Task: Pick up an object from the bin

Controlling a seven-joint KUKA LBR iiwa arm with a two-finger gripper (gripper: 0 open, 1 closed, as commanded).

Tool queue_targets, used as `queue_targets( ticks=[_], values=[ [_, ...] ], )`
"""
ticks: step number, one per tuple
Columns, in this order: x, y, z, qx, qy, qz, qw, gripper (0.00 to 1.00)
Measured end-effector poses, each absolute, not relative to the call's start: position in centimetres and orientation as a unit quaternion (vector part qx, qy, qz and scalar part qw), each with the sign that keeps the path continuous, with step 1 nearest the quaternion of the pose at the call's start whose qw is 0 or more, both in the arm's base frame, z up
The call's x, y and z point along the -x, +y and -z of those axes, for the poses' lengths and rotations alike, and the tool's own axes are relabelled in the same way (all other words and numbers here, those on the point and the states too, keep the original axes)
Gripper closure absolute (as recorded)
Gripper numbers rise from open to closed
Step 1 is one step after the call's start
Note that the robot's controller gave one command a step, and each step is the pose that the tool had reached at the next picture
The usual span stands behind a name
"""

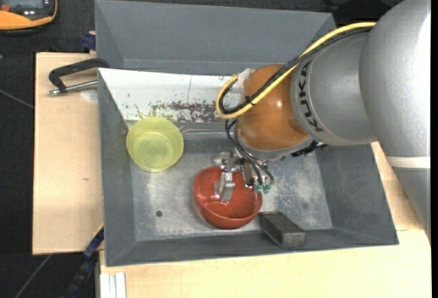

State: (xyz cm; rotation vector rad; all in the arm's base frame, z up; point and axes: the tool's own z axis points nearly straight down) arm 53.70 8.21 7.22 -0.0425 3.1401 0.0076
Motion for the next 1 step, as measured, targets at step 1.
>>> queue_targets(
  ticks=[1],
  values=[
    [-60.62,9.61,-19.06,0.022,1.000,-0.004,0.009,1.00]
  ],
)
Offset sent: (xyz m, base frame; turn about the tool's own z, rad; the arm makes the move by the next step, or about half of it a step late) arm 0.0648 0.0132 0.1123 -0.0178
